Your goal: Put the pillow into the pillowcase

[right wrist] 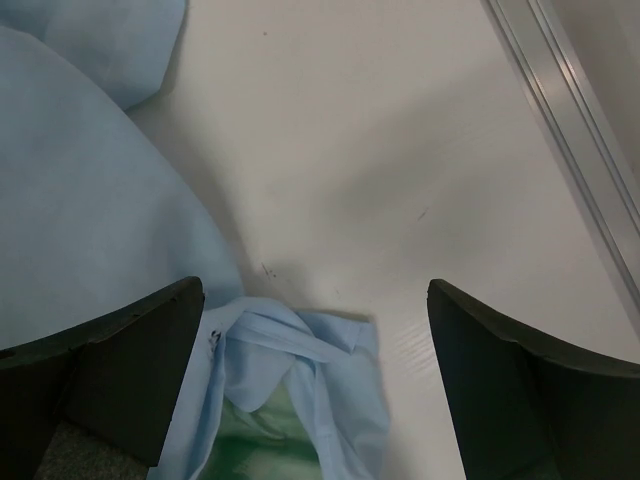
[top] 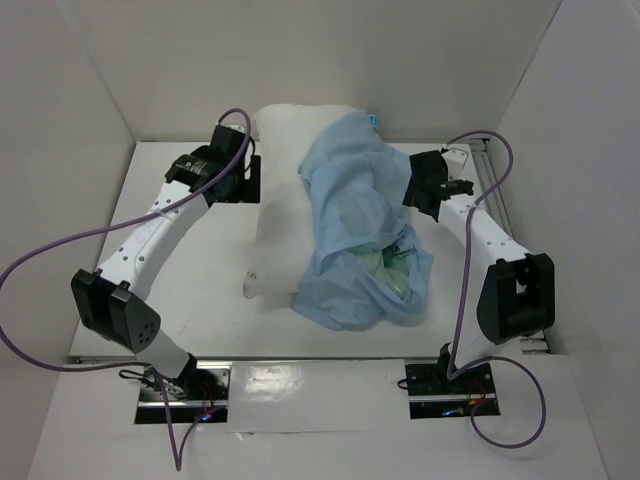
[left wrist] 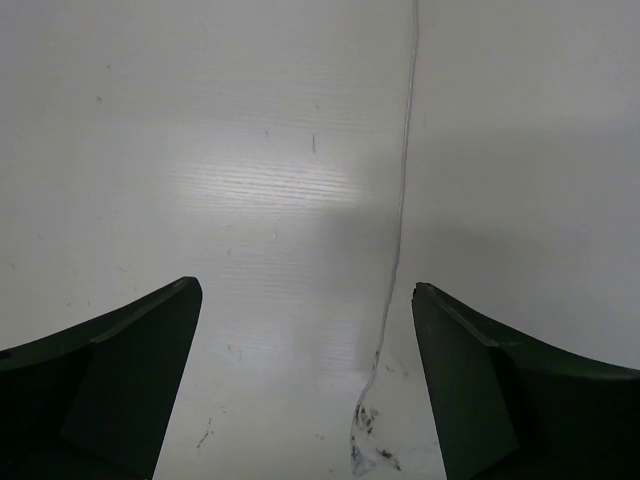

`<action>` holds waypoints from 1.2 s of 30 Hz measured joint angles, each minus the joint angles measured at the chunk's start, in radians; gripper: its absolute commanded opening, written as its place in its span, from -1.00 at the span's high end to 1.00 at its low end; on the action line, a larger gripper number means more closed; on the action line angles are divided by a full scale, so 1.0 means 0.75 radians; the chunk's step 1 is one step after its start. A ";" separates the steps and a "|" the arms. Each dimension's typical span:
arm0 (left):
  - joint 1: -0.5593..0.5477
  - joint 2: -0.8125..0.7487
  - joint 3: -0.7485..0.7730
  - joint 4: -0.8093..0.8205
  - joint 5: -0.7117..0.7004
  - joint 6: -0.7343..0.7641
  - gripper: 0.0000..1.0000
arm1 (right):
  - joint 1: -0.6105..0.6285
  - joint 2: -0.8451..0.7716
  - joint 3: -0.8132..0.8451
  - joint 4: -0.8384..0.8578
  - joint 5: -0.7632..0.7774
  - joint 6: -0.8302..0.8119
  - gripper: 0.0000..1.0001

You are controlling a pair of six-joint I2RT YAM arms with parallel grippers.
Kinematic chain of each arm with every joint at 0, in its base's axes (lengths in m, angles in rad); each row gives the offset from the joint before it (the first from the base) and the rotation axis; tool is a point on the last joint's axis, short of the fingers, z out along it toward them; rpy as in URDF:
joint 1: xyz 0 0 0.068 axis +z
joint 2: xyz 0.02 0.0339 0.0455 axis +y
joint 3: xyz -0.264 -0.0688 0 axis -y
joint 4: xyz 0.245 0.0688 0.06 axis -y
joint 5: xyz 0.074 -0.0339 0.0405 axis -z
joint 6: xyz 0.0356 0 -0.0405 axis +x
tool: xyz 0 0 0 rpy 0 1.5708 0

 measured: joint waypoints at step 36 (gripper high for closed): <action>-0.209 0.423 0.363 0.244 0.853 -0.082 -0.03 | 0.067 -0.371 -0.070 -0.045 -0.806 -0.071 -1.00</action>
